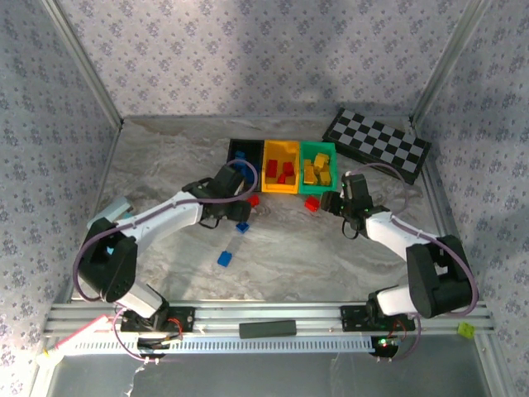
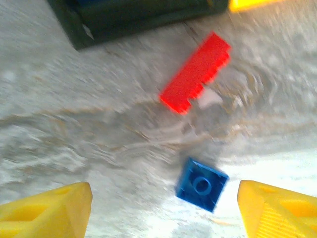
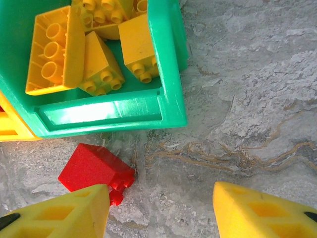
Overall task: Sort the legos into containers by color
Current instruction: Place the lego in the container, then pick up the lego from the center of the table.
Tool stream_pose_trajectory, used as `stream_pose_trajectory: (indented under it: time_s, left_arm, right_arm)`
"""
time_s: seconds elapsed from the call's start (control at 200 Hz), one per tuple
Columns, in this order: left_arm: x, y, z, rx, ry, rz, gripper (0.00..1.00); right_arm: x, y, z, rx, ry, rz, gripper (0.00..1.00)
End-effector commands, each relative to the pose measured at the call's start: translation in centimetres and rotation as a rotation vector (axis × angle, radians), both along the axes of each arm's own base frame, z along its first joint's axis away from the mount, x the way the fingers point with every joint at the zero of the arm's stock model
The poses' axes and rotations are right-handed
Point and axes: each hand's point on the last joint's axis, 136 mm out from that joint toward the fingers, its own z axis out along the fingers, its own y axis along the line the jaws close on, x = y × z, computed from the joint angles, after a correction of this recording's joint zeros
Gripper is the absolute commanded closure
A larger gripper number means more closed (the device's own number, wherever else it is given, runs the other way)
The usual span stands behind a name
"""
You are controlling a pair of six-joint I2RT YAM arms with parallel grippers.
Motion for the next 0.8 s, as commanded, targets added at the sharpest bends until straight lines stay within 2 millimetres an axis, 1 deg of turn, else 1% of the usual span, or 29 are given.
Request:
stream_pose_trajectory:
  time_s: [0.0, 0.115, 0.195, 0.37, 0.44, 0.59, 0.625, 0.795]
  left_arm:
    - [-1.6, -2.0, -0.7, -0.08, 0.03, -0.065, 0.24]
    - [-2.2, -2.0, -2.8, -0.06, 0.095, -0.066, 0.25]
    - [-2.6, -2.4, -3.7, -0.051, 0.128, -0.08, 0.27]
    - [-2.3, -3.3, -4.4, -0.031, 0.142, -0.107, 0.3]
    - [-2.1, -3.4, -5.0, -0.007, 0.167, -0.106, 0.32]
    - [-1.9, -3.2, -6.6, 0.07, 0.204, -0.106, 0.39]
    - [-2.0, -3.1, -6.9, 0.083, 0.21, -0.102, 0.43]
    - [-2.0, -3.1, -6.9, 0.118, 0.193, -0.105, 0.56]
  right_arm:
    - [0.8, 0.7, 0.4, 0.014, -0.001, 0.01, 0.41]
    - [1.0, 1.0, 0.1, 0.017, 0.004, 0.016, 0.41]
    - [1.0, 1.1, 0.0, 0.015, 0.009, 0.02, 0.41]
    - [1.0, 1.1, 0.2, 0.009, 0.005, 0.018, 0.41]
    - [1.0, 1.1, 0.2, 0.008, 0.006, 0.019, 0.41]
    - [1.0, 1.1, 0.3, 0.008, 0.003, 0.019, 0.41]
    - [0.9, 1.0, 0.2, 0.007, 0.006, 0.019, 0.41]
    - [1.0, 1.0, 0.4, 0.007, 0.001, 0.019, 0.41]
